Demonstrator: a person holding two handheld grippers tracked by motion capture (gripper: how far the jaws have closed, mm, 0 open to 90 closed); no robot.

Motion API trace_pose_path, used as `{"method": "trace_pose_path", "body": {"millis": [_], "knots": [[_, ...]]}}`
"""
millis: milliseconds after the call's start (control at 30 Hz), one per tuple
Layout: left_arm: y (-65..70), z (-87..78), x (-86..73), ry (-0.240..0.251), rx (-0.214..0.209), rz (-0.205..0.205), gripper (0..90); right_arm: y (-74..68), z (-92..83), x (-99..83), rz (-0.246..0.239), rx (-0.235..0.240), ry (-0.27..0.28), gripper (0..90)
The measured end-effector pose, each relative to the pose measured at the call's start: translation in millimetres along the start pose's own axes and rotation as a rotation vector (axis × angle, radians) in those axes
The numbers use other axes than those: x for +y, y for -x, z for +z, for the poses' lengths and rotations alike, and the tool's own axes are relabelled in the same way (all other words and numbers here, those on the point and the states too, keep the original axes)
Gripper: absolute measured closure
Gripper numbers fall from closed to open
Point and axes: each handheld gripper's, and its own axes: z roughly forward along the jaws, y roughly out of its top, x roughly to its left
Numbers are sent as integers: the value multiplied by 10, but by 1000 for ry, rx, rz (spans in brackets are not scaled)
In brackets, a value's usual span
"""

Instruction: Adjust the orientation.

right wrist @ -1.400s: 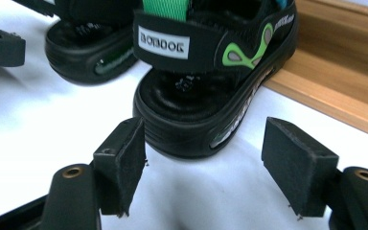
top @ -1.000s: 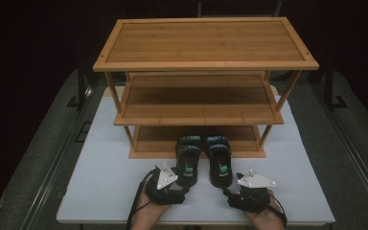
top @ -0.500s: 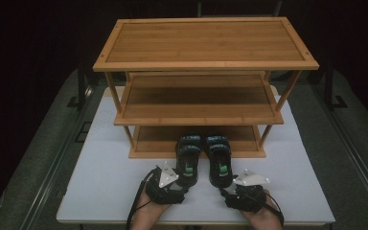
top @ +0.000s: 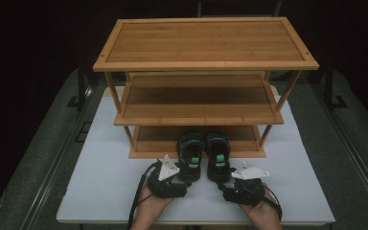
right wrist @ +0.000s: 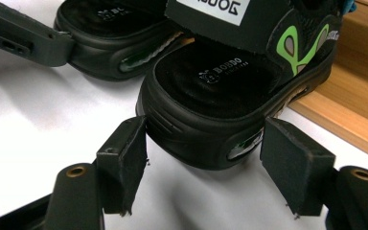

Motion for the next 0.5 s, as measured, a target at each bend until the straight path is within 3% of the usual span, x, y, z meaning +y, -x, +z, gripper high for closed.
{"method": "trace_pose_path", "body": {"millis": [500], "knots": [[-54, 104, 135, 29, 13, -13, 295, 14, 129, 143, 21, -32, 43, 337]]}}
